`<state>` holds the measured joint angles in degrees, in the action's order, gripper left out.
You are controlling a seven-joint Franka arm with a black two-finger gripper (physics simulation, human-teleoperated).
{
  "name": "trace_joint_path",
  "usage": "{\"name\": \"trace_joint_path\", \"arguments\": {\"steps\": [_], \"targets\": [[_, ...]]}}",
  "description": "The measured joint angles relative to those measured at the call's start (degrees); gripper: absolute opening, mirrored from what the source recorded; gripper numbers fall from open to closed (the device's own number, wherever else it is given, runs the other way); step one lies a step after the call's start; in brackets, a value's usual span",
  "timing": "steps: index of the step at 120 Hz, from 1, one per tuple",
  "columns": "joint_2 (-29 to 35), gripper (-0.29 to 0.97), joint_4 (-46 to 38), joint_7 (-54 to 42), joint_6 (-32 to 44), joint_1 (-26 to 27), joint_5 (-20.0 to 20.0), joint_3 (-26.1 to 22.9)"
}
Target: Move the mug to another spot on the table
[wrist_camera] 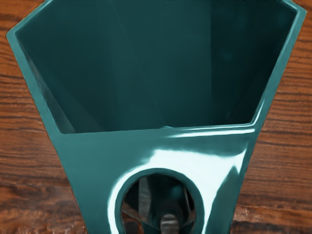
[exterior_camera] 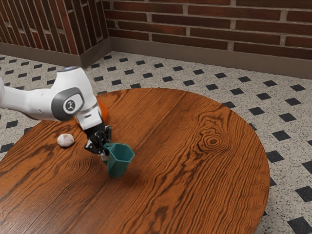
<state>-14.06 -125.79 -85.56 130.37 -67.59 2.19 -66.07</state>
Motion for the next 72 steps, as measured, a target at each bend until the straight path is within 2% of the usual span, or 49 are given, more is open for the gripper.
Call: {"name": "trace_joint_path", "arguments": {"steps": [20,40,56,72], "targets": [[1.99,-0.05,-0.8,0.0,0.17,-1.82,-0.05,1.5],[0.53,-0.05,0.24,0.0,1.92,-0.97,0.44,2.05],[-3.3,-0.04,0.34,0.0,3.93,-0.49,2.76,5.11],[-4.24,-0.04,0.79,0.01,5.3,1.22,5.02,7.76]]}}
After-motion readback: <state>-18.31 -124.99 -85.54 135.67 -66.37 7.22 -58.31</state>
